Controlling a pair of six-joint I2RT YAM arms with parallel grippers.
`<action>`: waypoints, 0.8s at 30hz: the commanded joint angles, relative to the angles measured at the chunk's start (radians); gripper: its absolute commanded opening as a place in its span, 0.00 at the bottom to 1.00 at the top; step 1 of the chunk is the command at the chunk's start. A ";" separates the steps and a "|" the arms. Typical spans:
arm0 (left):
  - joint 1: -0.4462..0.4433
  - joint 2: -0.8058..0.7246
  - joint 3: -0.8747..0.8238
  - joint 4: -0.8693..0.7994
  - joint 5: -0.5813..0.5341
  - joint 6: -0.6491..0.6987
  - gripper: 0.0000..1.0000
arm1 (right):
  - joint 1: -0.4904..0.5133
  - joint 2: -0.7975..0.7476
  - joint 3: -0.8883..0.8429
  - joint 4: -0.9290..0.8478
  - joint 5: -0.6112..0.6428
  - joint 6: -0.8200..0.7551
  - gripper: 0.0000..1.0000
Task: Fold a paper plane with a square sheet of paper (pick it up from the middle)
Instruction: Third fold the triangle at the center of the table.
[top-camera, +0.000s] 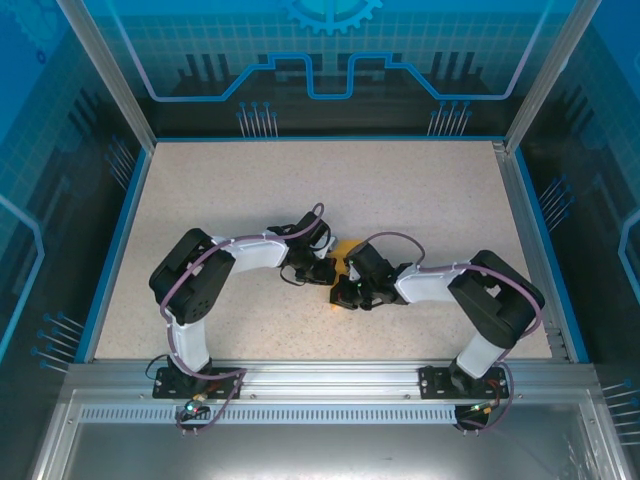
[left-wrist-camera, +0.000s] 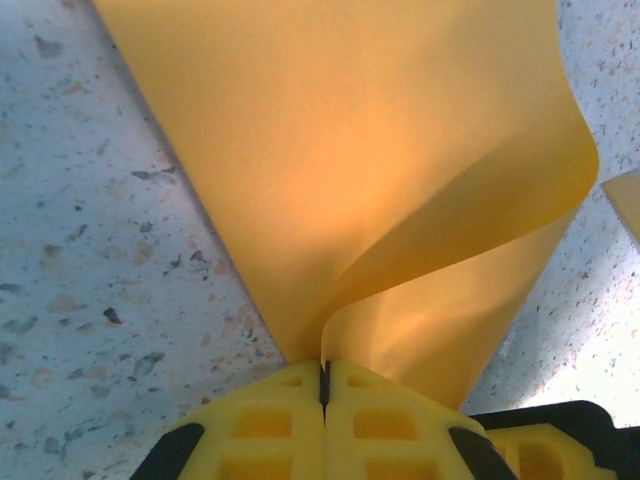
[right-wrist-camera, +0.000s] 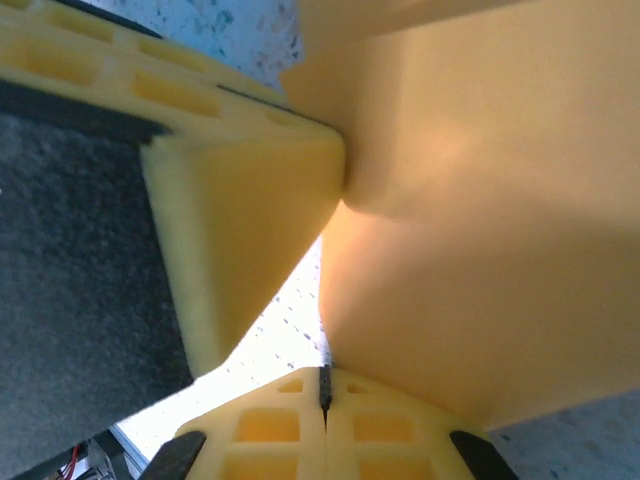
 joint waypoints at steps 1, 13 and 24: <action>-0.002 0.036 0.008 -0.056 -0.001 0.027 0.01 | 0.000 0.040 -0.036 0.009 0.011 0.003 0.02; -0.001 0.032 0.007 -0.054 -0.003 0.027 0.00 | 0.002 -0.100 -0.069 0.069 -0.023 0.017 0.03; -0.004 0.037 0.009 -0.057 -0.002 0.028 0.01 | 0.005 -0.012 -0.128 0.145 -0.030 0.036 0.02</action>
